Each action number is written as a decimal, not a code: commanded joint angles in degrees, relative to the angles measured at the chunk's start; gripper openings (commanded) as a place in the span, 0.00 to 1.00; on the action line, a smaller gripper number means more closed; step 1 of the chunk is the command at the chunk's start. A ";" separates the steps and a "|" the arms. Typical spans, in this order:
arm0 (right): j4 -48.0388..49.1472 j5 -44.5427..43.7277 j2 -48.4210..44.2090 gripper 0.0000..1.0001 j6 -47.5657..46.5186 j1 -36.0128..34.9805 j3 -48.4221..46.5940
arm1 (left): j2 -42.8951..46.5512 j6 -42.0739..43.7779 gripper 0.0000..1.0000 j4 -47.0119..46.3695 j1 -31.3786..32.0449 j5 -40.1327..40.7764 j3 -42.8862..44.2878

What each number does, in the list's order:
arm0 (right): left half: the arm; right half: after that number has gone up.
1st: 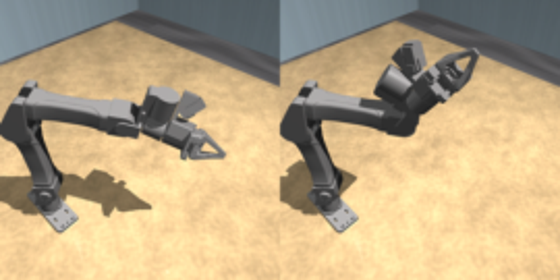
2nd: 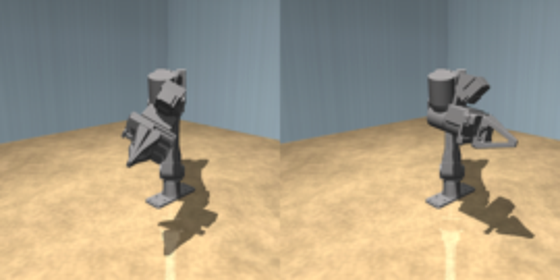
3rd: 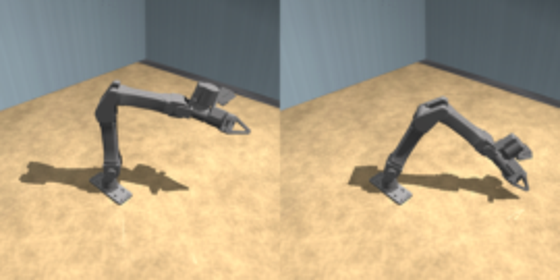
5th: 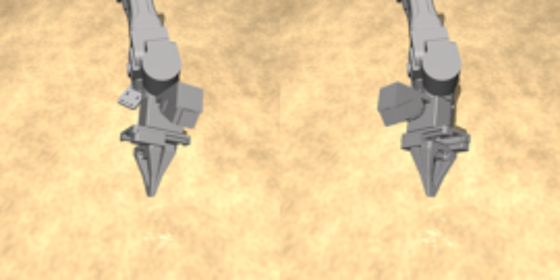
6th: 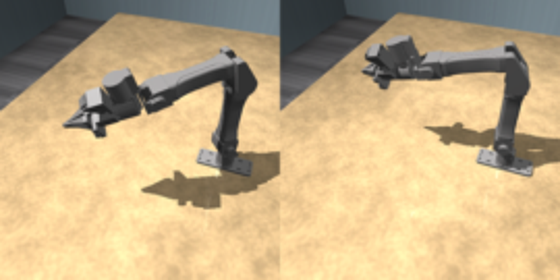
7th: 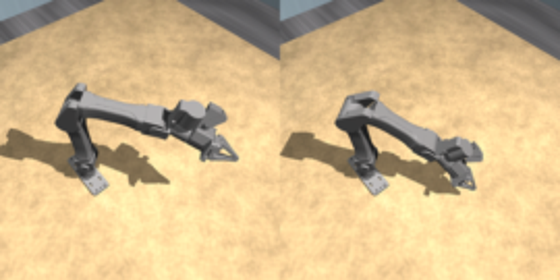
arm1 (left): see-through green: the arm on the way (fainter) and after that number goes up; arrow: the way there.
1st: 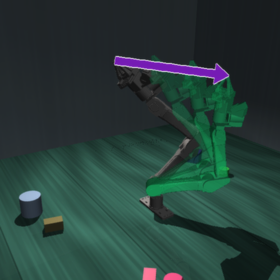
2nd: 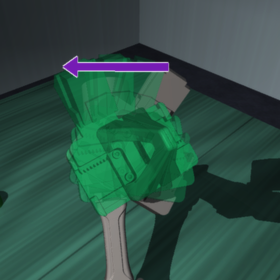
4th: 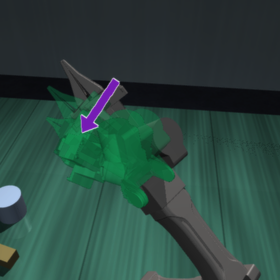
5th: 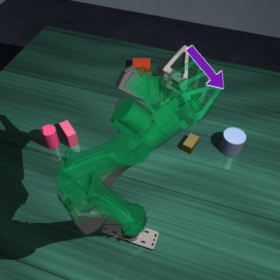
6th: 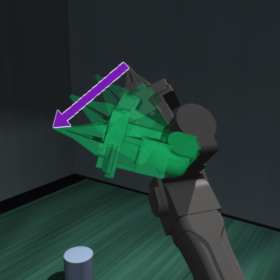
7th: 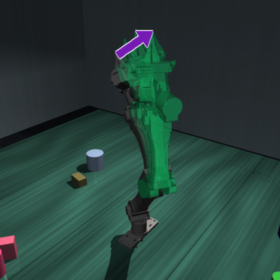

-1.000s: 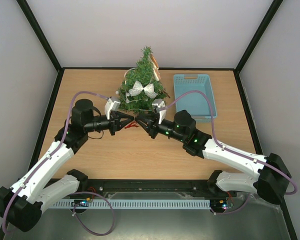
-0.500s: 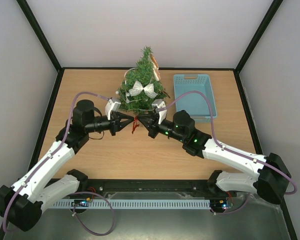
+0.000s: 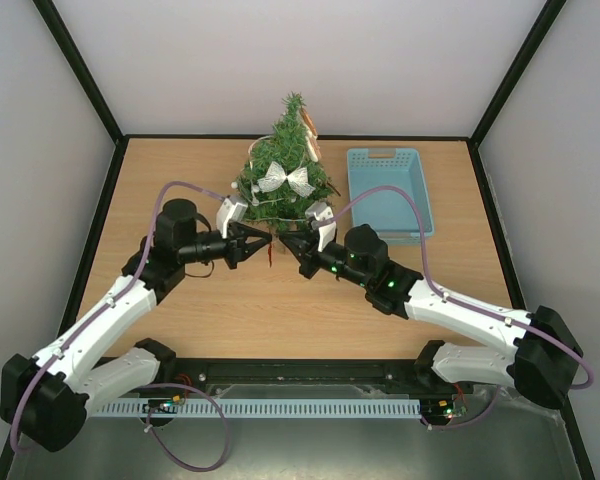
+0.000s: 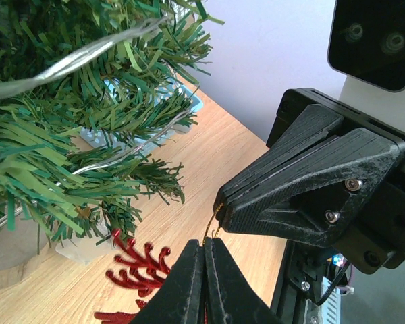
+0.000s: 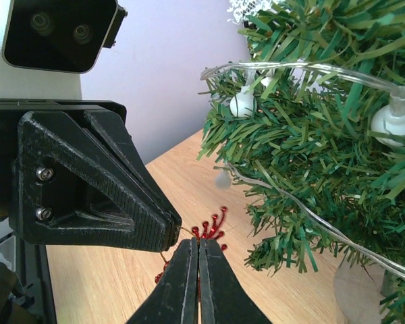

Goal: Decorate the small christmas tree
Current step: Hang the decoration item on the Christmas tree.

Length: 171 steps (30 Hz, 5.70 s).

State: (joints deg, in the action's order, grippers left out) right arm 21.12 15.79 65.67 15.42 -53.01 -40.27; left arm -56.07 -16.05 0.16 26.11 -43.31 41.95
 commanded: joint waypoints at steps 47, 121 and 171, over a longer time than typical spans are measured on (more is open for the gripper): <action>1.44 -4.45 4.23 0.02 -1.66 -0.42 -2.24 | 0.82 -5.70 0.02 -5.69 2.26 12.20 -4.89; 5.78 1.60 9.65 0.27 4.49 -0.42 -9.70 | 4.42 1.70 0.02 1.06 -5.71 9.75 1.76; 8.71 -6.45 11.26 0.02 2.33 -0.49 -8.76 | -0.74 -1.96 0.02 -7.02 -6.33 7.42 0.68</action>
State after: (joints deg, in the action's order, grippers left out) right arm 26.26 11.64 77.80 18.87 -53.23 -49.67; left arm -56.47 -17.23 -3.68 20.18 -35.40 42.41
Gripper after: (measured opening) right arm 0.017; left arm 0.026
